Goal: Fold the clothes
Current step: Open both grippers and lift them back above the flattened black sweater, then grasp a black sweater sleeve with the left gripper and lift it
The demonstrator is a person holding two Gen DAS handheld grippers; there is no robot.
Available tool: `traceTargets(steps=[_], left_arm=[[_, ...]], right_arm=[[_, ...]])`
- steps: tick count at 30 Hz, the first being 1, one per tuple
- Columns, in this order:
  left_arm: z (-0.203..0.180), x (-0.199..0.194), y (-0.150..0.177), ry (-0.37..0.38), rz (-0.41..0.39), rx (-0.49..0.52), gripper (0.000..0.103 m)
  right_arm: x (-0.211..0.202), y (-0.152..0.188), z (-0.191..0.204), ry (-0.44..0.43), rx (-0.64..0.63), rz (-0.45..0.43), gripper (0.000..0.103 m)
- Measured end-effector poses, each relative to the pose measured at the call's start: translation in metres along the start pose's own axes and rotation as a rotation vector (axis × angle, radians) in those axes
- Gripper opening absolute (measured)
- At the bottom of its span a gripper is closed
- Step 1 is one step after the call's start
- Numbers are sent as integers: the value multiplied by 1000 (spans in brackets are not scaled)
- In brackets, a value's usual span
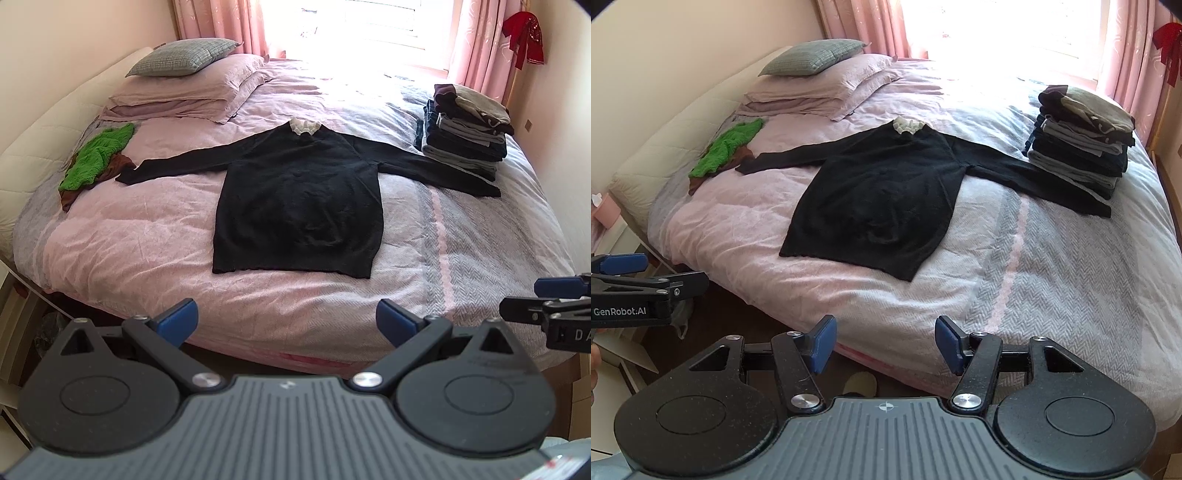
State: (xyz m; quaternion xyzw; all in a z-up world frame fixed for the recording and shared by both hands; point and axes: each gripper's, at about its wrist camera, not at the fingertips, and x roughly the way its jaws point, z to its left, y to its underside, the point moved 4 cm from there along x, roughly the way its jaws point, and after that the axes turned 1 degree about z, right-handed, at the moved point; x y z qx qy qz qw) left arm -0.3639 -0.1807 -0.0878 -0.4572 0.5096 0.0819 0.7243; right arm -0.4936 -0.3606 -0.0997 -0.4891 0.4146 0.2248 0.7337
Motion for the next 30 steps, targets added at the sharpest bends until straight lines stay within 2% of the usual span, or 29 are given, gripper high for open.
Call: traceTargets(steps=[12,20,25,30], left_arm=[[-3,12,-16,11,-6,-3,101],[8,48,-50,46,-35,-15,101],[41,87,-83,65,-52,-59,101],[107,148,-128,51,-42,-117,101]], right_arm=[[11,-12,-11,-12,8,5,56],[39,-42,-28,6,67,2,56],[67,-82,-38,4,126,-42,56],[112,-142,-47,-13,238,-93,56]])
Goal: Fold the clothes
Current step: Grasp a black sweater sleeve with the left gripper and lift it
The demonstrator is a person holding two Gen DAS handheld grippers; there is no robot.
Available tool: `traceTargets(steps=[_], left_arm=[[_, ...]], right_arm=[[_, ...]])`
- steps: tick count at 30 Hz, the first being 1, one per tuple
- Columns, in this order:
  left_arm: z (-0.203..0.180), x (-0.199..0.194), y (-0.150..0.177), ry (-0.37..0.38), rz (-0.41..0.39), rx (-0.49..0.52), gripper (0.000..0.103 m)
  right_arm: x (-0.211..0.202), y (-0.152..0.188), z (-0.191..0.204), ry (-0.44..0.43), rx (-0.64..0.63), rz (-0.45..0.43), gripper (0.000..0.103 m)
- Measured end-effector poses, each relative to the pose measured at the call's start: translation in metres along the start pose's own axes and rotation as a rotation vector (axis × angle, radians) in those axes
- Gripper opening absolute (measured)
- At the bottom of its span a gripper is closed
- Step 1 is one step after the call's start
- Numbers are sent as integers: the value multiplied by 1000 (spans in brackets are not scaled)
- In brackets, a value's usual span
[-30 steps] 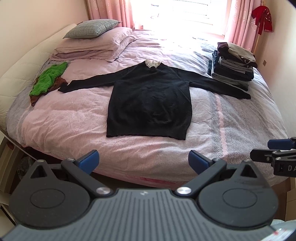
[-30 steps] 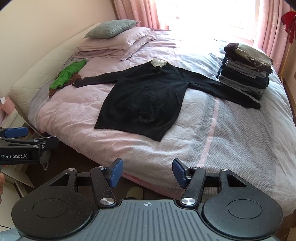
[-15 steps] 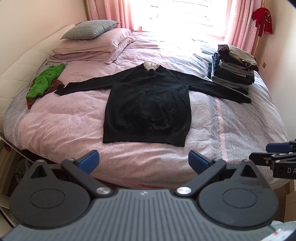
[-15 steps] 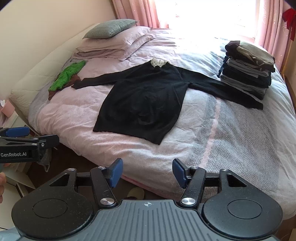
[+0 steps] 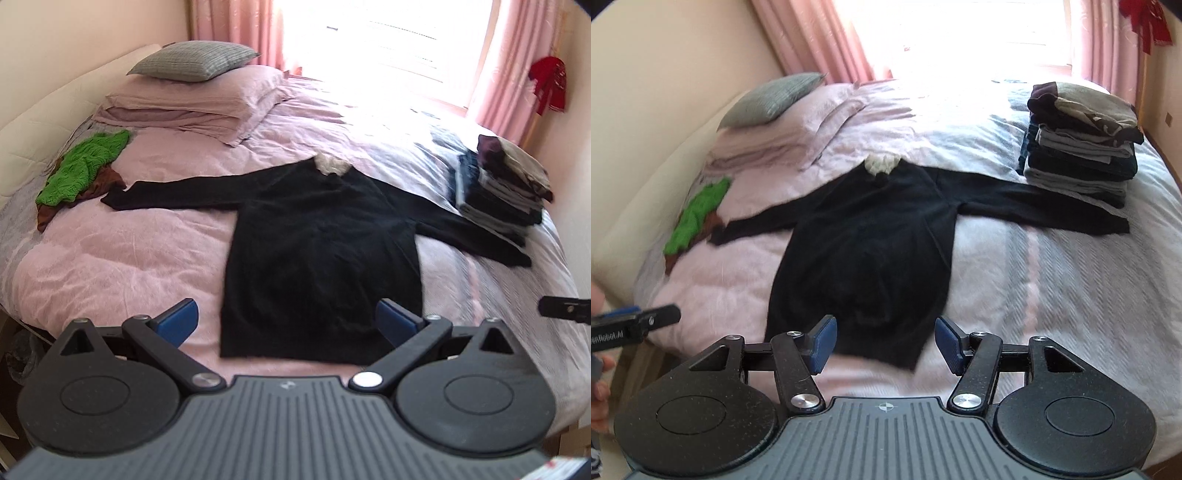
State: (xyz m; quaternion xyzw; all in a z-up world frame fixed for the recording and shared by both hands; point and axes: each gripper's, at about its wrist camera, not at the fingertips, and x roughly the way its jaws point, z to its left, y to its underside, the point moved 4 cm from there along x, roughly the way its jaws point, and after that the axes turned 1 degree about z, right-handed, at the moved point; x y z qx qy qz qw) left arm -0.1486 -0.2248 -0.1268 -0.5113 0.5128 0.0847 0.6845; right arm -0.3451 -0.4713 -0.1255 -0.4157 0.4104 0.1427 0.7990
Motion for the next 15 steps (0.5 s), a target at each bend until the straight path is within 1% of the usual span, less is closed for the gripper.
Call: traceTargets(steps=[2,5,9,10,12,15], left_arm=[[34,26,-23,-8,6,-36,101],[93,70,-55,-26,10,-115,101],[176,140,-88,-73,35,-220,100],[196,158,-94,-78,47,-251,100],[232,195,-103,-59,58,-324,99],[282,255,-115,-37,63,-435,97]], right_arm=[[27,-27,1,5,74,-3,56],[70,-67,7,10,141,-16,56],[125,-110,16,86,187,-57,56],[138,-119,16,104,201,-61,56],[163,-133,15,137,235,-69,56],[200,-143,7,195,278,-54,56]])
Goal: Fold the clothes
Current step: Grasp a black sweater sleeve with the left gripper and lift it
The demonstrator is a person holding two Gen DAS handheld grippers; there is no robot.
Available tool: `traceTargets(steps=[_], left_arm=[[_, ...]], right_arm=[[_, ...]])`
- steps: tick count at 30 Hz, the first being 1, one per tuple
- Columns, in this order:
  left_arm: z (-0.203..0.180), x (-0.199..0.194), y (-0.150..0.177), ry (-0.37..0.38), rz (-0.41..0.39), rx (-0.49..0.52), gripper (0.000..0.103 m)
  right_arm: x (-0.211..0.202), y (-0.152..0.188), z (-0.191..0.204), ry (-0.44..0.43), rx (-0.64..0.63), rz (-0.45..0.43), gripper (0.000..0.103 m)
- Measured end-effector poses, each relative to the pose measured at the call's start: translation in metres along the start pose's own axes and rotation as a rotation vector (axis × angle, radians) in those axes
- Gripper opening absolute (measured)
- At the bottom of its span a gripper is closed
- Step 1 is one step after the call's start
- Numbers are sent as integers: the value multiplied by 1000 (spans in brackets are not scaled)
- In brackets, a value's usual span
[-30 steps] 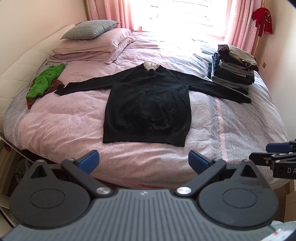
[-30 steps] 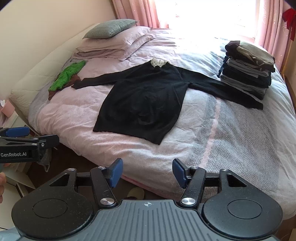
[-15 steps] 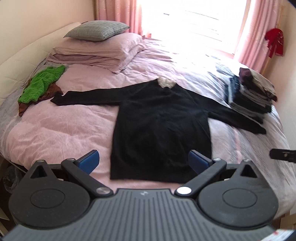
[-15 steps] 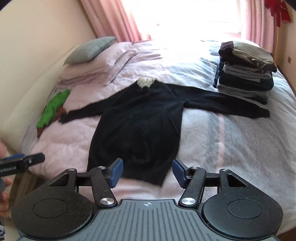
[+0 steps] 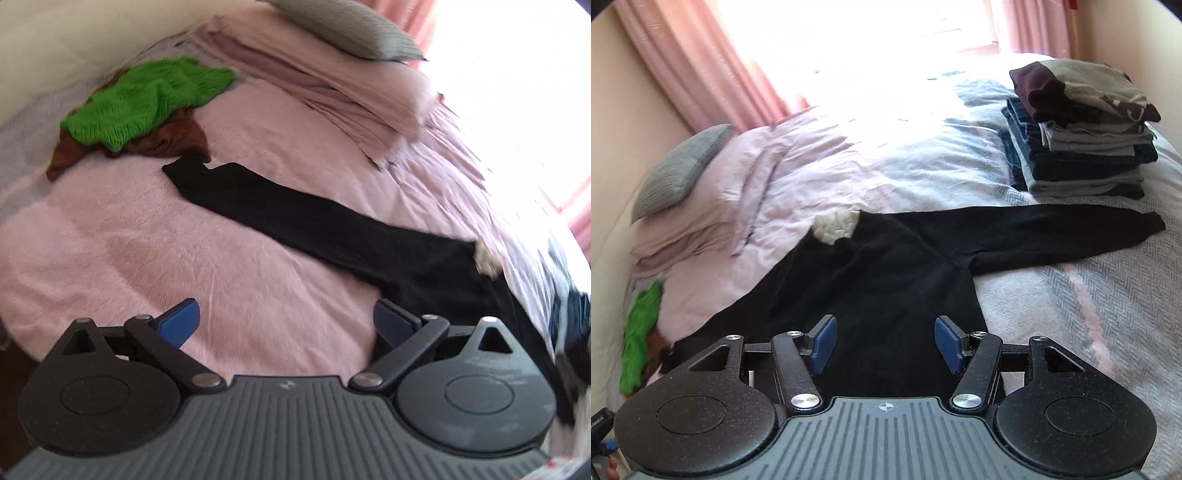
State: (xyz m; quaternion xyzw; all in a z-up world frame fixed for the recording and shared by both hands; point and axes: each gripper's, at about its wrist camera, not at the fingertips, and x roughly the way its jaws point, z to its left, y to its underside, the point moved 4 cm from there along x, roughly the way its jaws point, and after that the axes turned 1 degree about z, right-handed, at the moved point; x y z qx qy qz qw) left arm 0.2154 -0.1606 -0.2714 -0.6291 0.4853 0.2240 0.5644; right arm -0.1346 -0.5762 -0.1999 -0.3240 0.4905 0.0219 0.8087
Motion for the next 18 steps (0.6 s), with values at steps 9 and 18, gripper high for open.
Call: traceTargets(steps=[9,18], left_arm=[[100,157,-72,47,-53,-328,88],[157,237,-88,49,-120,-489,80]], right_arm=[[98,9,-10,201,2,91,56],[152,38,-25,294,-30,167,56]])
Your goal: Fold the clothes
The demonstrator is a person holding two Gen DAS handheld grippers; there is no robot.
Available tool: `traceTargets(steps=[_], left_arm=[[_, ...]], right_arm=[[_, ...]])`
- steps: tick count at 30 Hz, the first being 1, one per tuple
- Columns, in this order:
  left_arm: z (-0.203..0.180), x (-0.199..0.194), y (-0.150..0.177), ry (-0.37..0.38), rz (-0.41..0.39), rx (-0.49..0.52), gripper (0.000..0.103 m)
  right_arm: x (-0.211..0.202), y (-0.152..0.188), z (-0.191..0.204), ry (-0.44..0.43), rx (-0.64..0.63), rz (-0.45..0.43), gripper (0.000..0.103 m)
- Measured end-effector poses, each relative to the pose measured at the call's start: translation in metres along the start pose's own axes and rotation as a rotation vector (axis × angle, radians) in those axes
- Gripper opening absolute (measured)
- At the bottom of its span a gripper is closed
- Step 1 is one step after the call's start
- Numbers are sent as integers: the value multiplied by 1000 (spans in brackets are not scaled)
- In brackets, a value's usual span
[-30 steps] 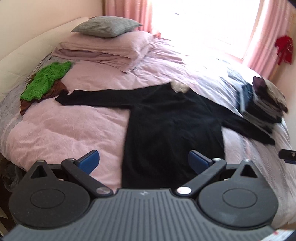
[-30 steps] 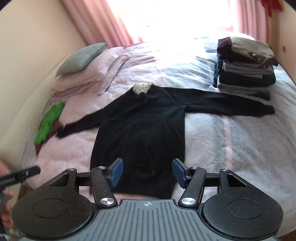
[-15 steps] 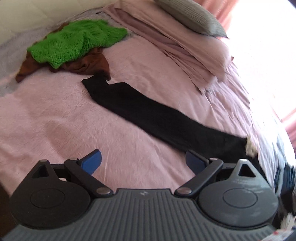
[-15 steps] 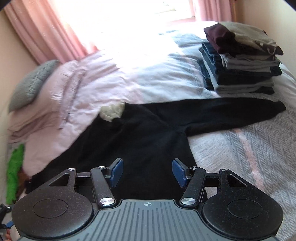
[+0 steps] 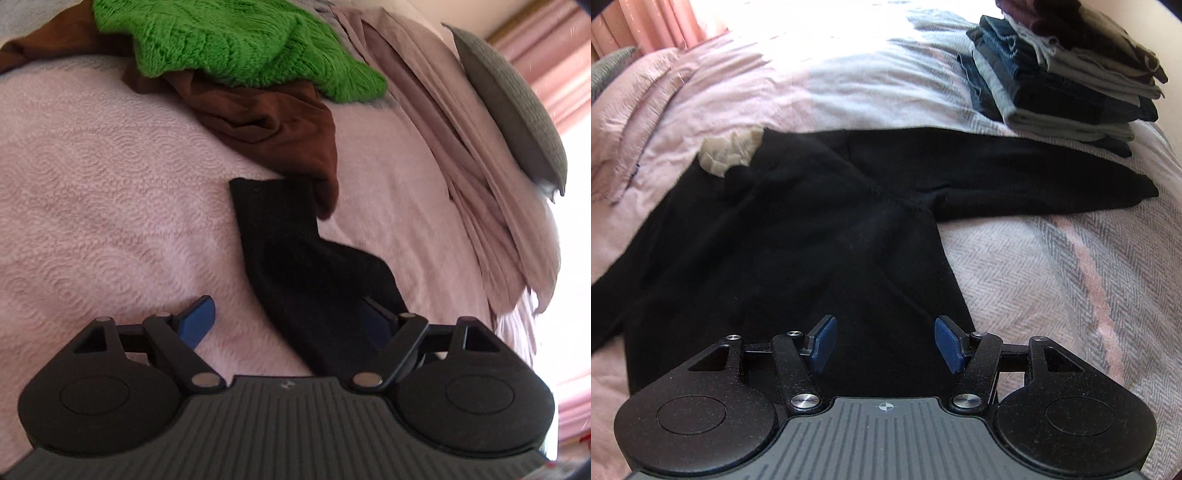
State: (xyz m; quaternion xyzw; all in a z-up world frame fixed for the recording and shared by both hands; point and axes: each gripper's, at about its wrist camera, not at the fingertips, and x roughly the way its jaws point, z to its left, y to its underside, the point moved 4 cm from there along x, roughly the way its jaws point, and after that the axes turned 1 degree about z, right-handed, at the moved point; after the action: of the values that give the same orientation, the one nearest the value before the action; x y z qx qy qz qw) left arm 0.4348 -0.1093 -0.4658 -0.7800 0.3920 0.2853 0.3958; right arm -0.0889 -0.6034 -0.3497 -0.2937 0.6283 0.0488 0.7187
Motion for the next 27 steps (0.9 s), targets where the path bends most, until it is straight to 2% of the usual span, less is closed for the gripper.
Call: traceTargets(steps=[2,3,4,5,6,7,9,11,12,16,18,20,23,25,26,27], left_arm=[[0,5,0,14,-31,0,79],[-1,5,2,7,-41,10,66],[-3,6,3,0,-46,20,43],[-3,8,4,0,-40,19,30],[-3,9,5,-11,-31,8,14],[-2,7,6,-24,-34,-4,6],[-6,-2,7,-31,-54,-23,2],[-21,-20,10,-21,-99,5,2],[-36,-31,12,-11,-125,57,2],[-126,-74,38,55,-190,360,1],[-182,-99,68,144,-214,510,1],[-244,-124,113,280,-209,653,1],[-321,-155,201,521,-150,859,2],[-356,-160,265,636,-64,965,15],[-366,-155,298,674,-1,1011,23],[-371,-146,326,673,52,1055,34]], right_arm=[[6,2,-2,1,-3,12,56],[8,3,-4,-1,-4,15,56],[10,3,-5,-5,-6,15,56],[10,2,-6,-12,-9,13,56],[11,0,-9,-17,-13,7,56],[10,-1,-10,-18,-18,-3,56],[9,-5,-15,-19,-28,-23,56],[9,-9,-24,-18,-28,-38,56],[9,-12,-30,-16,-22,-42,56],[5,-24,-62,-25,19,-70,56],[2,-29,-83,-19,43,-83,56],[-2,-34,-105,-8,74,-93,56],[-11,-41,-138,-4,132,-125,56],[-16,-46,-157,-6,165,-142,56],[-16,-47,-165,-7,178,-149,56],[-16,-49,-173,-10,189,-154,56]])
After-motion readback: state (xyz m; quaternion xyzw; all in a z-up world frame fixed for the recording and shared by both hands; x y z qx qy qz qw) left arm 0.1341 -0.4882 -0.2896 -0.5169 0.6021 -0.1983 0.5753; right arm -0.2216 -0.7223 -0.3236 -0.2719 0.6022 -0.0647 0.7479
